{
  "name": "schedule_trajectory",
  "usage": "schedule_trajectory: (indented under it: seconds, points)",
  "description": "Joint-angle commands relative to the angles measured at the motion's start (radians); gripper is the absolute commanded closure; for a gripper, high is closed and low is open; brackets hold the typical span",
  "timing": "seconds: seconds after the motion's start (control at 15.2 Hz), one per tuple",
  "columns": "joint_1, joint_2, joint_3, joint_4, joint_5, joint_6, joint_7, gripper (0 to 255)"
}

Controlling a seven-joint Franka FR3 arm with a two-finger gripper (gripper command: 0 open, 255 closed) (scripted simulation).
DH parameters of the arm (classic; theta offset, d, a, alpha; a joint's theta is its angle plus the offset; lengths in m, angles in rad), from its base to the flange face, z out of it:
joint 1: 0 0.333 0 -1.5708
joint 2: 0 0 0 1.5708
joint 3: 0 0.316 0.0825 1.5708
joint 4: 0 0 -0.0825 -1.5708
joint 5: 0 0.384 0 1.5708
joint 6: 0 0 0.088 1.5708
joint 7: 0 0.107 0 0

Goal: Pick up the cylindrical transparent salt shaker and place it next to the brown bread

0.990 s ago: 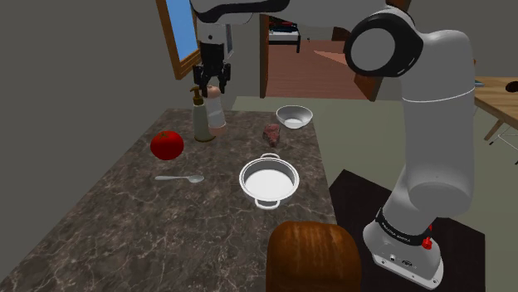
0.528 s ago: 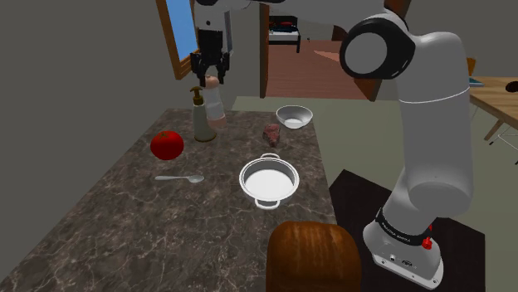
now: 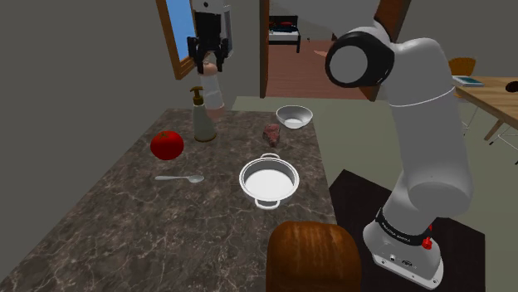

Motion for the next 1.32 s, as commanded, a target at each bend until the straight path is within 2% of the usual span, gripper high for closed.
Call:
schedule_trajectory:
  seconds: [0.0,0.07,0.13,0.2,0.26,0.46,0.79,1.25]
  points:
    - [-0.001,0.053,0.002,0.118,0.0,-0.065,0.01,255]
    - [-0.001,0.11,0.005,0.234,0.0,-0.123,0.019,255]
    - [-0.002,0.113,0.006,0.239,0.0,-0.126,0.02,255]
    - [0.012,-0.025,0.0,0.003,0.001,-0.027,0.016,255]
    - [0.023,-0.102,0.0,-0.12,0.001,0.021,0.022,255]
    - [0.054,-0.264,0.009,-0.364,-0.001,0.109,0.049,255]
    - [0.099,-0.458,0.037,-0.627,-0.001,0.188,0.112,255]
    - [0.156,-0.666,0.093,-0.873,0.013,0.244,0.218,255]
